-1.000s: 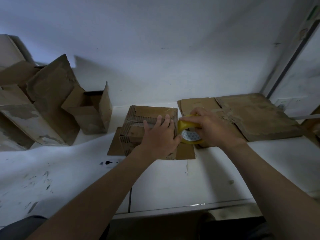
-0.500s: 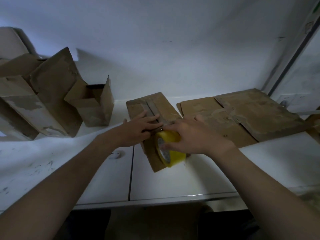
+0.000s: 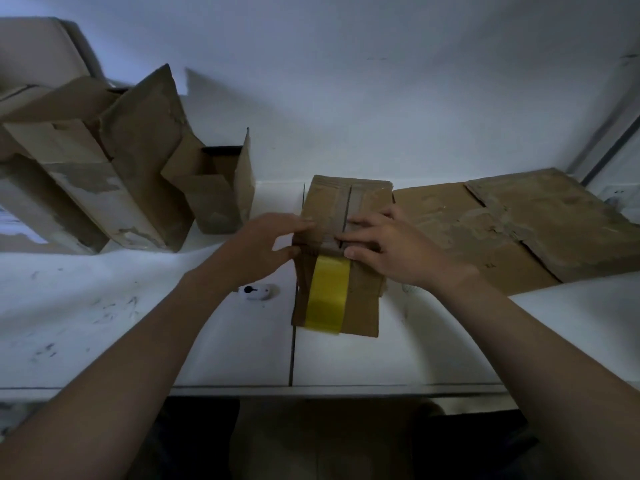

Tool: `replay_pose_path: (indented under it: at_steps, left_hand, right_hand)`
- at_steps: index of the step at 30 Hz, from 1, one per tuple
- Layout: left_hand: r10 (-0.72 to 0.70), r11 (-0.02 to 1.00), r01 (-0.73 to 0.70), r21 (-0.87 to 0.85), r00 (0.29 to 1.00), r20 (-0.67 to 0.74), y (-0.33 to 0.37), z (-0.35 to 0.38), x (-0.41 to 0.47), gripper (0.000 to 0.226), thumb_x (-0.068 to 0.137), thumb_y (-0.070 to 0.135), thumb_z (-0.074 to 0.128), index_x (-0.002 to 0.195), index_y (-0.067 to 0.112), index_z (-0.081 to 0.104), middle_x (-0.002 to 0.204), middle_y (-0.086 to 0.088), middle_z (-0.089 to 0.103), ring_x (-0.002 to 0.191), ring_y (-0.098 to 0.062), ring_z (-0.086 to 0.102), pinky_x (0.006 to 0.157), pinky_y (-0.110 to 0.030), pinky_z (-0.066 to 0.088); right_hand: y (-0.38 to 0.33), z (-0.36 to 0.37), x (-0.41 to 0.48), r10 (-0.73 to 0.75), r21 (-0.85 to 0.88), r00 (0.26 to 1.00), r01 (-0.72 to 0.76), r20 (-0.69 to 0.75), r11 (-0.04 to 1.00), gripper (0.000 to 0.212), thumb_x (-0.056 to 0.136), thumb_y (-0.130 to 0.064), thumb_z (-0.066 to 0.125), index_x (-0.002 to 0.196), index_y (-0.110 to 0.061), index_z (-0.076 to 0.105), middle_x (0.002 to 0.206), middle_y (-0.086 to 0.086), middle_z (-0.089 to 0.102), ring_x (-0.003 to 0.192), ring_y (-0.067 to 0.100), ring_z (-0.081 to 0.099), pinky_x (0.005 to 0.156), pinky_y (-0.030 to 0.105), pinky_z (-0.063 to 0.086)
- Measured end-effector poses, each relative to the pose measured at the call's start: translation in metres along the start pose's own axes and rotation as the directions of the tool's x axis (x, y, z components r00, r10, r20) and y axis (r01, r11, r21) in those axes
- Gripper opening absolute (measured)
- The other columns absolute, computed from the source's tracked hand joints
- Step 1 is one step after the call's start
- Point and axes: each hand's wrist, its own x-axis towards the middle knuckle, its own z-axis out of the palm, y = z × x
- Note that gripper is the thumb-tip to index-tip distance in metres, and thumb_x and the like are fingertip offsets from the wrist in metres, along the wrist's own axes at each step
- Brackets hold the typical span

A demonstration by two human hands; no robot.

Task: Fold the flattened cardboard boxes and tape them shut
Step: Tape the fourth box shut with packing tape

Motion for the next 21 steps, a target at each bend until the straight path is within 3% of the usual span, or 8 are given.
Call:
replay_pose_path:
  at_steps: [2, 5, 8, 11, 17, 21]
  left_hand:
    - [-0.123, 0.992, 0.121, -0.033, 0.991, -0.06, -0.006, -0.001, -0.009, 0.045, 0.088, 0.017, 0.074, 0.131, 0.023, 0.059, 0.126, 0.004, 0.059, 0.115, -0.011, 0.055, 0.091, -0.034, 0.053]
    - [-0.391, 0.917, 0.396, -0.046, 0.915, 0.102, -0.018, -0.001, -0.023, 0.043, 0.084, 0.028, 0.079, 0.119, 0.027, 0.054, 0.109, 0.009, 0.06, 0.096, -0.009, 0.059, 0.069, -0.021, 0.051]
    - [-0.475, 0.878, 0.429, 0.212, 0.837, 0.273, -0.035, 0.006, -0.038, 0.051, 0.08, 0.037, 0.081, 0.125, 0.022, 0.062, 0.116, 0.003, 0.063, 0.099, -0.014, 0.058, 0.085, -0.027, 0.049]
    - [-0.5, 0.859, 0.43, 0.278, 0.824, 0.267, -0.045, 0.013, -0.047, 0.053, 0.08, 0.04, 0.082, 0.126, 0.019, 0.065, 0.119, 0.0, 0.062, 0.104, -0.018, 0.058, 0.093, -0.031, 0.048]
    - [-0.502, 0.831, 0.415, 0.371, 0.846, 0.179, -0.034, 0.002, -0.042, 0.032, 0.084, 0.053, 0.072, 0.101, 0.026, 0.07, 0.096, 0.009, 0.065, 0.089, -0.012, 0.06, 0.088, -0.037, 0.054]
    - [-0.408, 0.901, 0.401, 0.167, 0.913, 0.008, -0.003, -0.029, -0.033, 0.025, 0.088, 0.051, 0.069, 0.097, 0.029, 0.063, 0.085, 0.016, 0.059, 0.078, -0.001, 0.058, 0.071, -0.024, 0.049]
  right_hand:
    - [0.001, 0.001, 0.002, -0.004, 0.032, 1.0, 0.004, 0.004, 0.999, 0.041, 0.098, -0.051, 0.052, 0.136, -0.039, 0.059, 0.152, -0.011, 0.044, 0.132, 0.021, 0.024, 0.107, 0.032, 0.026]
    - [0.002, 0.006, 0.001, -0.009, 0.069, 1.0, 0.01, -0.013, 0.998, 0.038, 0.097, -0.048, 0.055, 0.134, -0.038, 0.062, 0.151, -0.012, 0.046, 0.133, 0.018, 0.023, 0.11, 0.036, 0.028]
    - [0.0, 0.006, 0.002, 0.003, 0.106, 1.0, 0.0, -0.029, 0.994, 0.036, 0.097, -0.046, 0.058, 0.132, -0.038, 0.063, 0.149, -0.012, 0.047, 0.132, 0.016, 0.023, 0.113, 0.039, 0.029]
    - [-0.004, 0.003, 0.003, 0.02, 0.104, 1.0, -0.018, -0.02, 0.994, 0.036, 0.095, -0.045, 0.061, 0.131, -0.04, 0.063, 0.149, -0.013, 0.047, 0.131, 0.018, 0.024, 0.114, 0.041, 0.029]
    - [-0.011, -0.003, 0.003, 0.03, 0.057, 0.996, -0.026, -0.078, 0.998, 0.036, 0.085, -0.053, 0.07, 0.121, -0.049, 0.066, 0.139, -0.02, 0.052, 0.121, 0.015, 0.028, 0.111, 0.051, 0.029]
    - [-0.011, -0.004, 0.001, -0.021, 0.019, 0.996, 0.023, -0.081, 1.0, 0.033, 0.087, -0.052, 0.068, 0.12, -0.048, 0.067, 0.134, -0.021, 0.055, 0.119, 0.014, 0.034, 0.106, 0.052, 0.032]
